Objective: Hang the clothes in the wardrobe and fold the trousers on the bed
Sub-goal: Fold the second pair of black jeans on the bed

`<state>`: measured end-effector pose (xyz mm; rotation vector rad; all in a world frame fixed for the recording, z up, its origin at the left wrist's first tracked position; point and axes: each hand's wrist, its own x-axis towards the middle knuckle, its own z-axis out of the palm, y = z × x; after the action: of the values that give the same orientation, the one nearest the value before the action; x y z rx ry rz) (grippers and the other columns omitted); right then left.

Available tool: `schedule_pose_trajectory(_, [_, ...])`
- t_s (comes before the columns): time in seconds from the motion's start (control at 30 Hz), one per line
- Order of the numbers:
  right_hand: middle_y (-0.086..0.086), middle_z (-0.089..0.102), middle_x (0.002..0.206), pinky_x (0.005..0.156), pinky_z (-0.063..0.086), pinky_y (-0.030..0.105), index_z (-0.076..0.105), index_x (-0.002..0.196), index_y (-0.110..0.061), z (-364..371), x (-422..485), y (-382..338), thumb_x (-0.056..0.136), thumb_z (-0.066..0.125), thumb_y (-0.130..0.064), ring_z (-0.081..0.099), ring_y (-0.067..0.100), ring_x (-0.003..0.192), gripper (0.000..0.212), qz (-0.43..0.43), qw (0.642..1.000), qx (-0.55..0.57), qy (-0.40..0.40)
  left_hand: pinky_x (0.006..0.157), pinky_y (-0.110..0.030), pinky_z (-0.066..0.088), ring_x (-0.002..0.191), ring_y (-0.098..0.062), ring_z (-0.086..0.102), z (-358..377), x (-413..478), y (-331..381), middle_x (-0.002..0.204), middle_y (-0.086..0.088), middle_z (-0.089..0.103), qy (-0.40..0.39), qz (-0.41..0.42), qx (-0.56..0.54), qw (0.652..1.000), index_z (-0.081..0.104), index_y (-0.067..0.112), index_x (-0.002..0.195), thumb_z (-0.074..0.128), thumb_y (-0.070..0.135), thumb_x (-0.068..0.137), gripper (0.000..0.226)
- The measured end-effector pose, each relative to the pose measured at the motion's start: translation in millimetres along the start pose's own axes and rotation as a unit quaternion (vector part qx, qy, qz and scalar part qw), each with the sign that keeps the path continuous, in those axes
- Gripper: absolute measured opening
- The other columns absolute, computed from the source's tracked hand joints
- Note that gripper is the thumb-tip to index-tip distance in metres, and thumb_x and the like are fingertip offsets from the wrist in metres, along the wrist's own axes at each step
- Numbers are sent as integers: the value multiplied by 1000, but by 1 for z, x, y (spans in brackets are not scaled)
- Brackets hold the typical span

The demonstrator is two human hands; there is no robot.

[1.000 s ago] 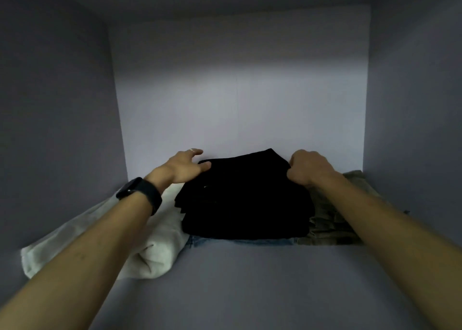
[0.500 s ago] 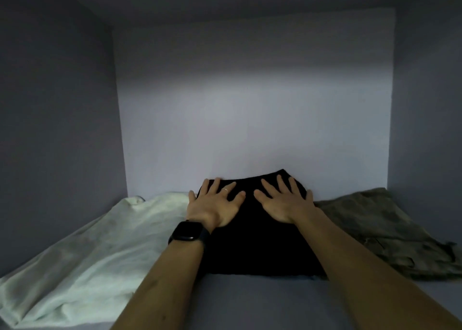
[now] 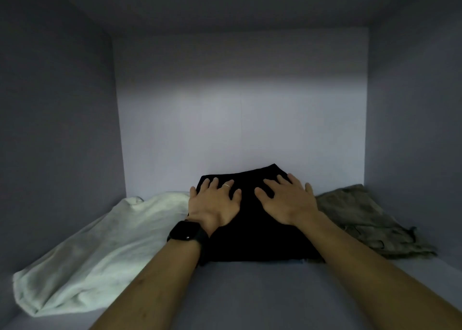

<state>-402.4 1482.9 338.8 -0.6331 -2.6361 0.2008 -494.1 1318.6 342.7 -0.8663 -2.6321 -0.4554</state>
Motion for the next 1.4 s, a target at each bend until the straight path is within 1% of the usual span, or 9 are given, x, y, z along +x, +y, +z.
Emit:
schedule_pose_trajectory(0.23, [-14, -6, 168, 123, 3, 50, 0, 154, -56, 4, -45, 15, 81, 8, -91, -10, 16, 155, 81, 3, 995, 8, -104, 121, -52, -5, 155, -26, -3, 16, -42, -9, 169, 5, 2, -18, 14, 34, 999, 6, 54, 154, 12, 77, 90, 69])
schedule_pose_trajectory(0.47, [-10, 6, 169, 122, 12, 48, 10, 156, -52, 14, -54, 14, 91, 13, -80, 0, 16, 155, 71, 28, 998, 19, -57, 120, -53, -2, 155, -29, 1, 33, -44, -4, 169, 1, 5, 12, 15, 65, 998, 4, 50, 156, 9, 72, 93, 67])
schedule_pose_trajectory(0.67, [-2, 4, 170, 122, 3, 56, 14, 158, -45, 0, -88, 0, 104, 12, -57, -2, 22, 155, 55, 59, 998, 23, -30, 124, -50, 1, 154, -24, 10, 19, -76, 12, 168, -1, 17, 47, 29, 54, 997, 20, 39, 158, 17, 51, 105, 55])
schedule_pose_trajectory(0.77, [-2, 1, 170, 124, 4, 55, 16, 159, -40, -14, -123, 3, 104, 25, -56, -4, 22, 155, 58, 31, 998, 31, -38, 123, -51, -1, 155, -21, 6, 6, -116, 21, 167, 3, 16, 14, 58, 49, 997, 19, 38, 158, 30, 51, 102, 59])
schedule_pose_trajectory(0.83, [-2, 8, 169, 124, 12, 54, 23, 158, -40, -27, -145, 6, 101, 37, -55, 1, 22, 155, 60, -11, 999, 45, -5, 123, -48, 6, 154, -19, 11, -7, -135, 28, 166, 4, 21, 44, 76, 31, 996, 22, 39, 157, 41, 50, 98, 63])
schedule_pose_trajectory(1.0, [-3, 30, 163, 121, 18, 31, 48, 148, -33, -19, -233, -4, 97, 58, -39, 19, 19, 151, 52, -160, 967, 168, 109, 122, -40, 16, 146, -17, 26, -22, -238, 13, 158, 7, 35, 95, 11, -52, 994, 32, 36, 154, 50, 45, 95, 62])
schedule_pose_trajectory(1.17, [1, 57, 143, 111, 40, 44, 69, 127, -21, 13, -335, -19, 92, 60, -33, 47, 27, 136, 38, -269, 900, 266, 217, 119, -40, 25, 142, -16, 35, -7, -386, -9, 153, 8, 44, 183, -105, -65, 975, 47, 32, 147, 52, 40, 95, 52])
schedule_pose_trajectory(1.23, [2, 60, 139, 110, 41, 48, 71, 125, -18, 28, -368, -26, 93, 61, -33, 50, 29, 133, 36, -287, 888, 296, 203, 119, -40, 26, 143, -17, 34, 2, -438, -14, 153, 8, 45, 168, -142, -44, 975, 47, 33, 147, 51, 43, 94, 54])
schedule_pose_trajectory(1.4, [1, 66, 130, 106, 45, 44, 73, 121, -14, 84, -464, -82, 93, 65, -27, 56, 27, 127, 32, -363, 834, 413, 48, 117, -37, 27, 141, -17, 37, 20, -591, -48, 155, 9, 41, 99, -298, -10, 949, 37, 40, 151, 53, 43, 98, 56])
